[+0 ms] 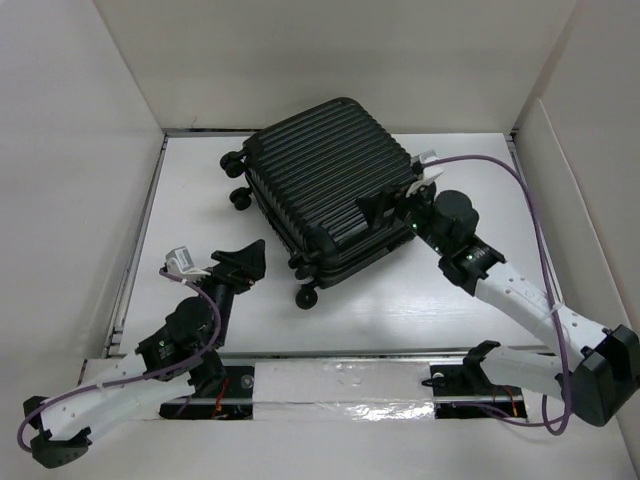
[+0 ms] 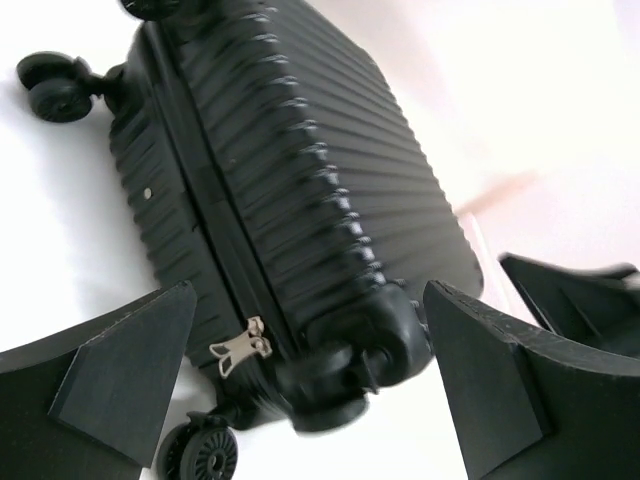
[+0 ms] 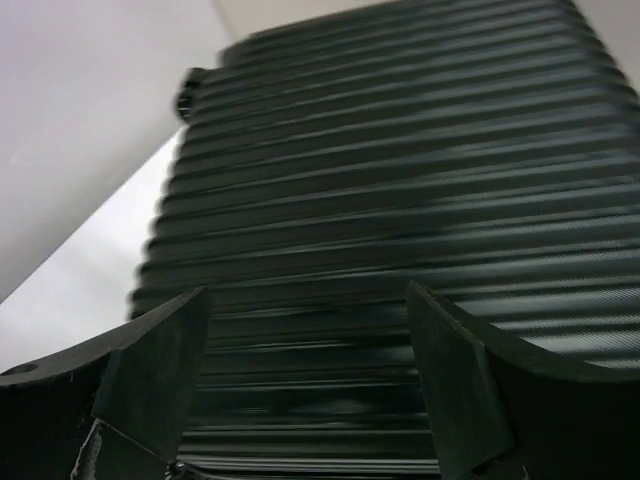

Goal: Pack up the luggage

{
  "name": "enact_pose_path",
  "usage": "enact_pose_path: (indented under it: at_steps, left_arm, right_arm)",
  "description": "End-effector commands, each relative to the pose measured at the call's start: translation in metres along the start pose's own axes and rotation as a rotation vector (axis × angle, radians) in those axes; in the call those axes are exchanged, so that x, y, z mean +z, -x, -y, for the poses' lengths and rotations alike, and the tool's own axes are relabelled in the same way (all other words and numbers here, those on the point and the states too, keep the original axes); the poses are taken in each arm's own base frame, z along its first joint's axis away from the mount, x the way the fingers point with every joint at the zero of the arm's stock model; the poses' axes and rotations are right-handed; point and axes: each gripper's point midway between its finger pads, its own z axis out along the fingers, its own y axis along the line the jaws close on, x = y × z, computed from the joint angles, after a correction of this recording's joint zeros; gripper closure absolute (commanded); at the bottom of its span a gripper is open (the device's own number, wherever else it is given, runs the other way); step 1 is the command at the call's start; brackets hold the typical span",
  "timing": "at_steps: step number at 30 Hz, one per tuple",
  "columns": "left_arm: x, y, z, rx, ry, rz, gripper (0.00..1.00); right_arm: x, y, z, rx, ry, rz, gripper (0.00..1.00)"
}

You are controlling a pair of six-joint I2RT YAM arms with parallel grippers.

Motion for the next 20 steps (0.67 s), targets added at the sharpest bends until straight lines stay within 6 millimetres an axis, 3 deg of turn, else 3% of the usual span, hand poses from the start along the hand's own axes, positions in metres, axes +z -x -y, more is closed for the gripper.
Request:
enact_pose_path:
  at_steps: [1, 2, 5, 9, 11, 12, 13, 15, 20]
  left_arm:
    - [-0.011, 0.018, 0.022, 0.091, -0.057, -0.065, 0.01]
    - [-0.012, 0.022, 0.024, 0.105, -0.055, -0.069, 0.01]
    - [-0.015, 0.038, 0.027, 0.11, -0.045, -0.052, 0.01]
    - [-0.019, 0.043, 0.025, 0.06, -0.08, -0.021, 0.01]
    - [-0.023, 0.05, 0.019, 0.025, -0.087, 0.012, 0.01]
    - [-0.027, 0.057, 0.017, -0.011, -0.101, 0.031, 0.01]
    - [-0.028, 0.059, 0.016, -0.032, -0.109, 0.044, 0.01]
    - [-0.029, 0.054, 0.009, -0.03, -0.118, 0.054, 0.01]
    - [-0.031, 0.054, -0.009, -0.037, -0.114, 0.102, 0.01]
  right_arm:
    - [-0.005, 0.024, 0.014, 0.041, -0.03, 0.068, 0.15]
    - [-0.014, 0.019, 0.016, 0.043, -0.038, 0.088, 0.14]
    - [-0.036, 0.038, 0.043, 0.06, -0.173, 0.199, 0.1]
    - [-0.096, 0.066, 0.076, 0.075, -0.379, 0.357, 0.04]
    - [-0.119, 0.071, 0.098, 0.082, -0.499, 0.43, 0.04]
    - [-0.125, 0.076, 0.1, 0.091, -0.51, 0.476, 0.04]
    - [-0.132, 0.067, 0.111, 0.099, -0.553, 0.489, 0.04]
    - [-0.135, 0.065, 0.118, 0.121, -0.561, 0.527, 0.05]
    - [-0.106, 0.044, 0.12, 0.133, -0.514, 0.45, 0.05]
